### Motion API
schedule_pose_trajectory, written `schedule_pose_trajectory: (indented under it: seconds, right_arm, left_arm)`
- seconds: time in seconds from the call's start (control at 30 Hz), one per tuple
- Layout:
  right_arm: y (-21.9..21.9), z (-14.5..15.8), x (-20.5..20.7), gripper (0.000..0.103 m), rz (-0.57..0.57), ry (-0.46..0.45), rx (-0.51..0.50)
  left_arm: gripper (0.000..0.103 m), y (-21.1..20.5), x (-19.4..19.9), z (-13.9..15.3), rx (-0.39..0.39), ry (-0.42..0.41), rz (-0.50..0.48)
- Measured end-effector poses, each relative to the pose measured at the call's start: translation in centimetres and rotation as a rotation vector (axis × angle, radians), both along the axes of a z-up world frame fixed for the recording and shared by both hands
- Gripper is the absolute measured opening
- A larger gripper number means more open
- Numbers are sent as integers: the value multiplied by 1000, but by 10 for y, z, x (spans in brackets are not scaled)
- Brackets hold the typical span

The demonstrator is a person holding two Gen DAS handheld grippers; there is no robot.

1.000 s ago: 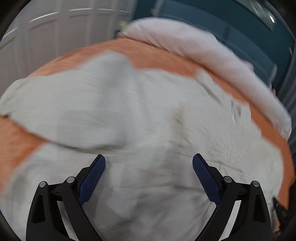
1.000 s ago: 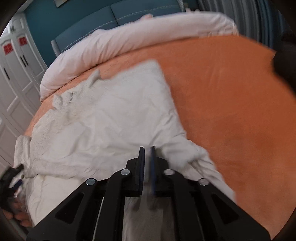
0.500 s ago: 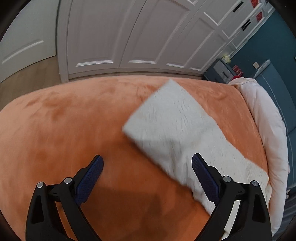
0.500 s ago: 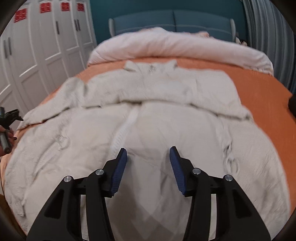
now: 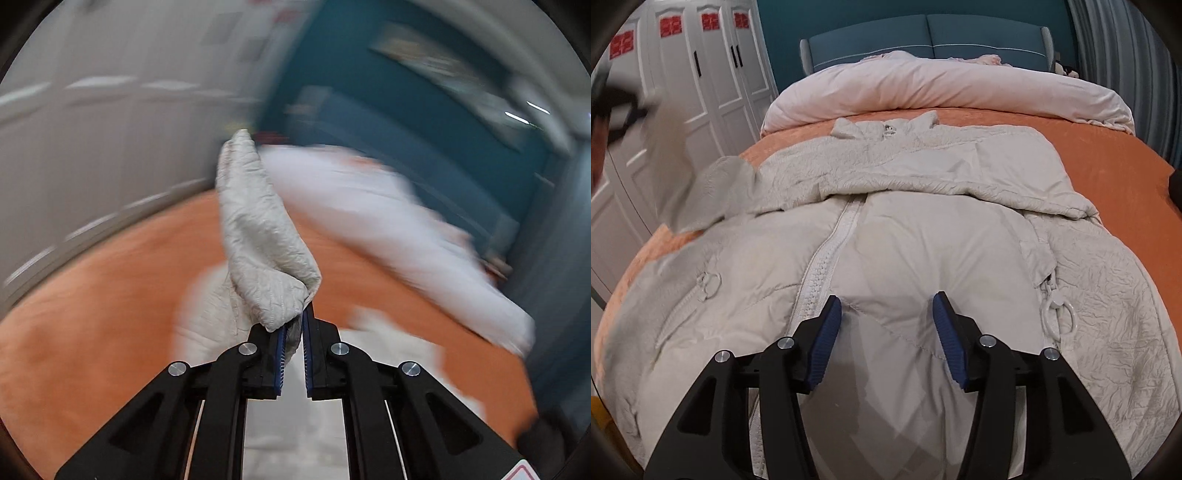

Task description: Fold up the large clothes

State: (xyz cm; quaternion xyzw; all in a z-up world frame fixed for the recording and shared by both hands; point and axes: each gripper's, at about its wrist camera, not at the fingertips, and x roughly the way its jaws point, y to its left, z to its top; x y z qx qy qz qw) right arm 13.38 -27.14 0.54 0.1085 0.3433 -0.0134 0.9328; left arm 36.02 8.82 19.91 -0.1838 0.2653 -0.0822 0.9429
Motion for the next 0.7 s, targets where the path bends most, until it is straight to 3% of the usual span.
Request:
schedule_pose_trajectory:
  seconds: [0.07,0.1,0.17,0.3,0.4,0.53,0.57,0.7]
  right_arm:
    - [-8,5,-7,54,-22,-23,42]
    - [-14,7,-11,59,-36,-36,68]
    - [-29,11,-23,63,-87,-60,133]
    - [-63,15,-42,66,-164,-56,237]
    - [-86,21,-44,66,-174,-37,272]
    - [-97,37,-21,66,-167,-29,245]
    - [-98,41,-9,71,-164,-21,234]
    - [-104,45,39,71,-168,-21,230]
  left_arm:
    - [18,-94,-18,8,-2,-10,-177]
    - [48,-118,-24,4,-5,-3,-223]
    - [84,-182,-45,-22,14,38,-316]
    - [84,-231,-79,-76,145,87,-402]
    - [84,-205,-94,-99,185,99,-380]
    - [83,-134,-57,-115,224,170,-227]
    - [83,-117,-46,-120,222,193,-179]
    - [82,-55,7,-131,214,245,12]
